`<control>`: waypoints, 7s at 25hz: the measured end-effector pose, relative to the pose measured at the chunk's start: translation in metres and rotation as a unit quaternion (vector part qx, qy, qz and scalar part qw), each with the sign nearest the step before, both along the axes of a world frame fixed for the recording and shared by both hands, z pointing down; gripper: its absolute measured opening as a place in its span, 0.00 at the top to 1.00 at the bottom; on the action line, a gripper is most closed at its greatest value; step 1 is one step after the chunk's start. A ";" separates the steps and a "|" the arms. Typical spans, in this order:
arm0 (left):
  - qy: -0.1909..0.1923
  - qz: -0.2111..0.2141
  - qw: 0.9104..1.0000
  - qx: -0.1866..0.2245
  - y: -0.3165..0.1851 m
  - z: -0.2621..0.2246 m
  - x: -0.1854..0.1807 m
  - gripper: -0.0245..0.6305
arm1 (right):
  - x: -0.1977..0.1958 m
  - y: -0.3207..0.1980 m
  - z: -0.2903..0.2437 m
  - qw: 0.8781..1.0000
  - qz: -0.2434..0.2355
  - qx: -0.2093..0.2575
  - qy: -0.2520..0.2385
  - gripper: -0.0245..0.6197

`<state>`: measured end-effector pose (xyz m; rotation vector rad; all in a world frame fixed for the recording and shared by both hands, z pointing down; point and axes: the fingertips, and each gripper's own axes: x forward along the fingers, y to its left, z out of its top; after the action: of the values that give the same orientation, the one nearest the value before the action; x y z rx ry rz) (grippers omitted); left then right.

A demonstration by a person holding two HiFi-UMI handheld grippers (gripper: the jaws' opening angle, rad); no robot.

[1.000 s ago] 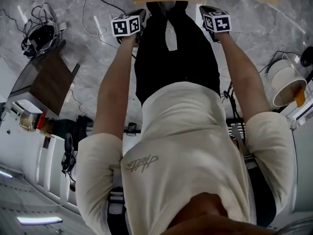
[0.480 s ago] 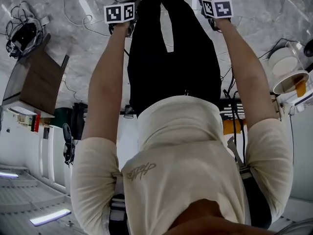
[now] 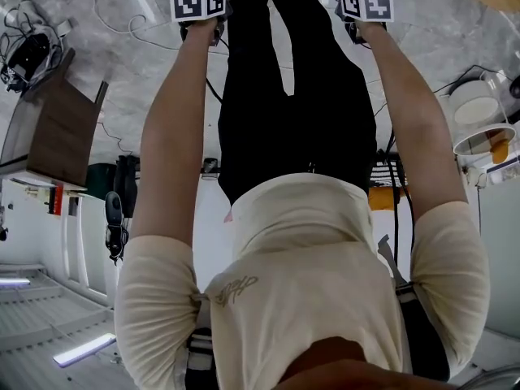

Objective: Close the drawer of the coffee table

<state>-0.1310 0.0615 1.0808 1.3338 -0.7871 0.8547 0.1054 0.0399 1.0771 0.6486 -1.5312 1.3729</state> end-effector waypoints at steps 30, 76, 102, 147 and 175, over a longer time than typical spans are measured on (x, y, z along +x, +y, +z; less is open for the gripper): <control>0.009 -0.052 0.998 0.026 -0.041 0.017 -0.023 0.96 | -0.028 -0.041 -0.001 0.992 0.112 0.022 -0.047 0.97; 0.008 -0.023 0.998 0.056 -0.162 0.005 -0.014 0.96 | -0.029 -0.153 -0.021 0.996 0.059 0.059 0.001 0.97; 0.026 0.082 0.990 0.110 -0.121 -0.185 0.003 0.96 | 0.013 -0.071 -0.198 0.990 0.113 0.071 0.041 0.97; 0.012 0.085 0.888 0.451 -0.169 -0.645 0.080 0.96 | 0.052 -0.123 -0.632 0.889 0.042 0.443 -0.112 0.97; -0.007 0.064 0.690 0.721 -0.195 -0.972 -0.007 0.96 | -0.095 -0.158 -0.988 0.666 -0.015 0.711 -0.226 0.97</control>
<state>-0.1376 -0.1336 0.1088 2.7776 -1.5005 0.1712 0.0109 -0.1185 0.0892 1.1874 -2.9213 -0.0572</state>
